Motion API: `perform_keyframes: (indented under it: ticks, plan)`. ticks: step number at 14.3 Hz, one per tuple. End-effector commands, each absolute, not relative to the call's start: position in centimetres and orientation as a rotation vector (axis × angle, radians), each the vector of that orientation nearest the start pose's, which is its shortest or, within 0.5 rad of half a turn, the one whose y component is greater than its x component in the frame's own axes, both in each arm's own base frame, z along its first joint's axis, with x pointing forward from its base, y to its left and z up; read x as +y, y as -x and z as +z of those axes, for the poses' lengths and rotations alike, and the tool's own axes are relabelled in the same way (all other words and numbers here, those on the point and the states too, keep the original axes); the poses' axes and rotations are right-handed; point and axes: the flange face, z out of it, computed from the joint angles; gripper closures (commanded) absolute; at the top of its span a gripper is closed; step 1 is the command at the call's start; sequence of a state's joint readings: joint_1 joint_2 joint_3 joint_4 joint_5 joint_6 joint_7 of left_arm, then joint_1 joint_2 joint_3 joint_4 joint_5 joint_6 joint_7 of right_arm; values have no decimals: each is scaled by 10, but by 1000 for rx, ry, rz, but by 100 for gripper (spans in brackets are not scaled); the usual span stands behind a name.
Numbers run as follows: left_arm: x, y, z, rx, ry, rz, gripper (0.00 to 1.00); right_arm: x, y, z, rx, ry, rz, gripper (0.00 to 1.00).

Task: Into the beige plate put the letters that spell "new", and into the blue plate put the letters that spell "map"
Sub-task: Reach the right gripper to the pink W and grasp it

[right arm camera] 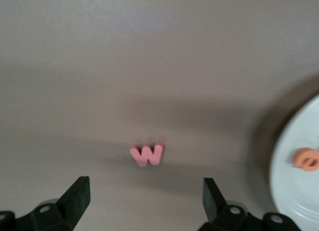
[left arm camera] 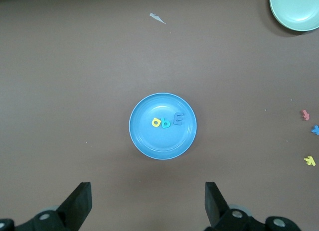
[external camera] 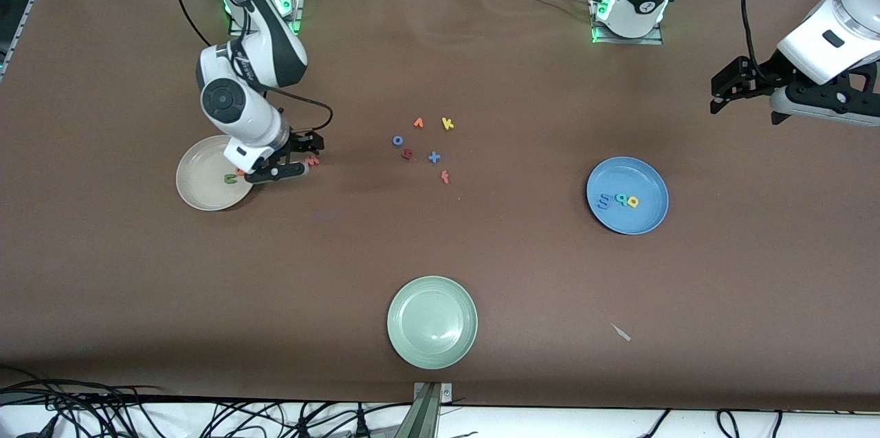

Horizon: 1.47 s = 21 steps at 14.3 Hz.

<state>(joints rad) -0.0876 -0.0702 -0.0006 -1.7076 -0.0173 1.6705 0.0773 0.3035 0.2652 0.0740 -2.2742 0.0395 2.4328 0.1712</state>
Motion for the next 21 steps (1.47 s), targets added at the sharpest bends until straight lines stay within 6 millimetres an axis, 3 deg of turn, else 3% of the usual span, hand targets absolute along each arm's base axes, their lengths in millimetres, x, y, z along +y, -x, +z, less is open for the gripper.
perform_keyframes:
  ticks: [1,3,7,11,21]
  plan:
    - [-51,-545,606,254,3168,-27,0,188,-470,221,-234,3103,121,0]
    - [-46,-552,614,240,3167,-48,0,188,-466,204,-237,3099,89,0]
    - [-48,-560,609,251,3165,0,0,194,-462,181,-266,3097,96,0]
    - [-53,-558,611,266,3165,0,0,195,-463,172,-291,3093,74,0]
    - [-49,-558,607,254,3166,41,0,193,-471,174,-367,3082,46,27]
